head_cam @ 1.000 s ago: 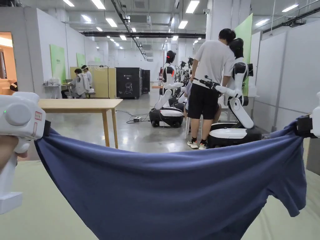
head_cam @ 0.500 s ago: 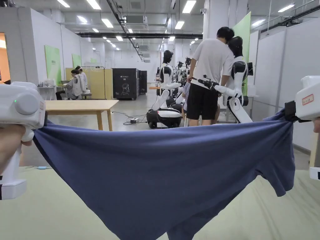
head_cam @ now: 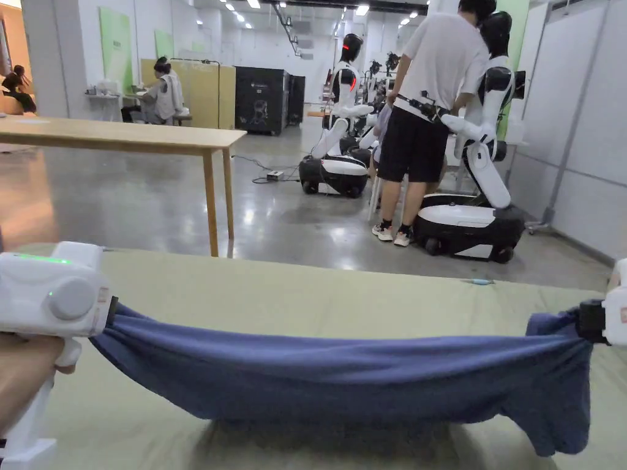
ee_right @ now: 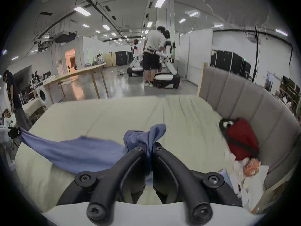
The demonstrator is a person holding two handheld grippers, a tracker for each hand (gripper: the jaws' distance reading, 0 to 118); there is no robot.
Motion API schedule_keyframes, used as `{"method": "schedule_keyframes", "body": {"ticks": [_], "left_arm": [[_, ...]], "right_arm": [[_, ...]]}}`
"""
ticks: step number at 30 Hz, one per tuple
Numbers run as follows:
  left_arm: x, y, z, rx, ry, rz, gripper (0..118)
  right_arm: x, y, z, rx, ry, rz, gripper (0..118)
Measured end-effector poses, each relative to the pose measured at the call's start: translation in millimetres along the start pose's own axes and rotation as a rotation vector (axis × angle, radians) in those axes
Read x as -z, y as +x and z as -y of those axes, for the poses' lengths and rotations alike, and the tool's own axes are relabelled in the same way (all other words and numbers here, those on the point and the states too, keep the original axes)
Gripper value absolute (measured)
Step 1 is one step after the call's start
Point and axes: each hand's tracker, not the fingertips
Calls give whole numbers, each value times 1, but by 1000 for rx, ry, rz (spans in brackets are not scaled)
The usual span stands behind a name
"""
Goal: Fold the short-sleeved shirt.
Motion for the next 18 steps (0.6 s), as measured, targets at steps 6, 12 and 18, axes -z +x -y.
{"method": "schedule_keyframes", "body": {"ticks": [6, 12, 18], "left_arm": [[-42, -15, 118, -11, -122, 91, 2], [-79, -42, 194, -67, -130, 127, 2], [-110, -68, 217, -110, -133, 149, 2]], "right_arm": [[-61, 12, 120, 10, -80, -41, 7], [-117, 23, 209, 65, -106, -43, 7], [-157, 35, 245, 94, -104, -45, 7]]}}
